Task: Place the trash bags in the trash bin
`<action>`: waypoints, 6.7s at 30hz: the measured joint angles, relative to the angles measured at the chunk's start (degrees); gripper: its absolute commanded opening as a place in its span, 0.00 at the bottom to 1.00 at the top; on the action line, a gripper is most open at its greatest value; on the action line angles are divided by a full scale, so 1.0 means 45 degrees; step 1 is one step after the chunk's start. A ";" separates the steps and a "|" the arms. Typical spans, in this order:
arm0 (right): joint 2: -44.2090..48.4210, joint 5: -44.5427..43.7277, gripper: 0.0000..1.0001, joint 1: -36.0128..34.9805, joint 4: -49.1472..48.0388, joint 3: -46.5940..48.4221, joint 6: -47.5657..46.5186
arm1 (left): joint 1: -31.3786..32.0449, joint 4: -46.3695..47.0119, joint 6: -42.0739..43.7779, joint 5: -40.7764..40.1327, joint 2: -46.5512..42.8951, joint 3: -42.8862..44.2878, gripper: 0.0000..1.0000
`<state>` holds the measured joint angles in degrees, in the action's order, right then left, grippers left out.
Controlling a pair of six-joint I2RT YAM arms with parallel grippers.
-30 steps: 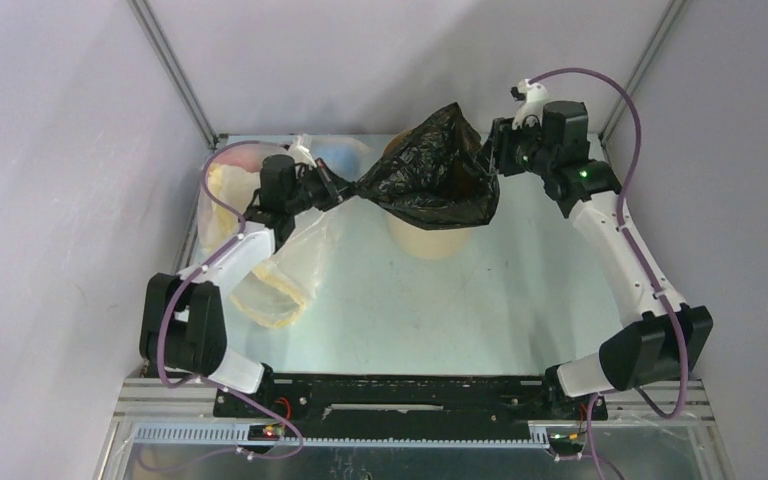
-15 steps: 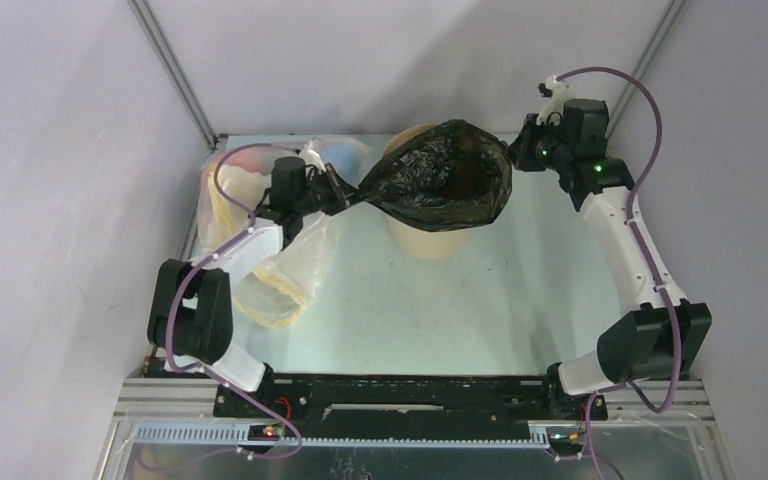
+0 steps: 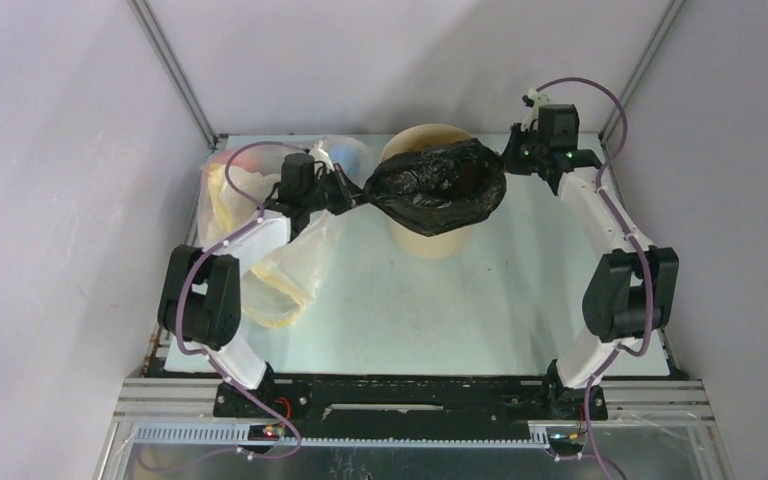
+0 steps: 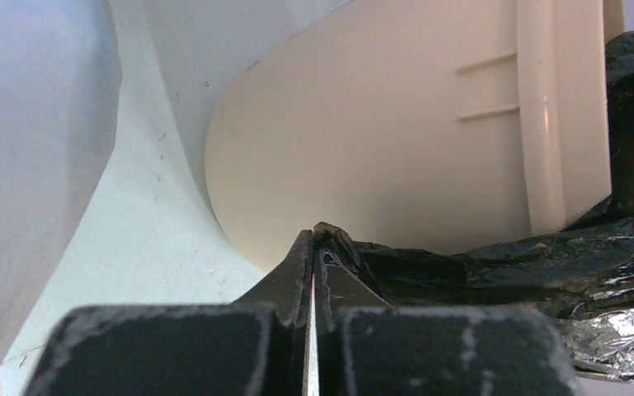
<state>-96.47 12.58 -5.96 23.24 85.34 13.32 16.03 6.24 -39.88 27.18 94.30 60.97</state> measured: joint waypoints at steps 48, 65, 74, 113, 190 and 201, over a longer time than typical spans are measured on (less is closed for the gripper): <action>0.1219 0.5853 0.35 0.1224 -0.3303 -0.4308 0.3317 | 0.0044 0.2098 -0.0826 0.3706 0.3920 0.4114 0.45; 0.6159 0.3288 0.62 0.0121 -0.1851 -0.3798 0.0165 | -0.0486 -0.0044 0.0340 0.0918 -0.0607 0.1263 0.67; 0.3910 0.3672 0.62 -0.3725 0.0636 0.0840 -0.3701 | -0.0520 -0.0670 0.0539 -0.0019 -0.3138 -0.0913 0.74; -0.0636 0.1355 0.00 -0.4031 0.4061 0.5251 -0.5304 | 0.1554 -0.6101 0.2341 -0.1661 -0.3356 0.2506 0.48; 0.4507 0.3721 0.43 -0.0180 0.2953 -0.1846 0.0277 | 0.1700 -0.6280 0.2555 -0.1326 -0.2803 0.2599 0.60; 0.4561 0.3677 0.20 -0.0481 0.3395 -0.2239 0.0155 | 0.1710 -0.6275 0.2555 -0.1321 -0.2832 0.2599 0.60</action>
<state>-75.94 29.12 -8.12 38.52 75.26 14.02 23.73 -22.00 -28.38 21.23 81.56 72.66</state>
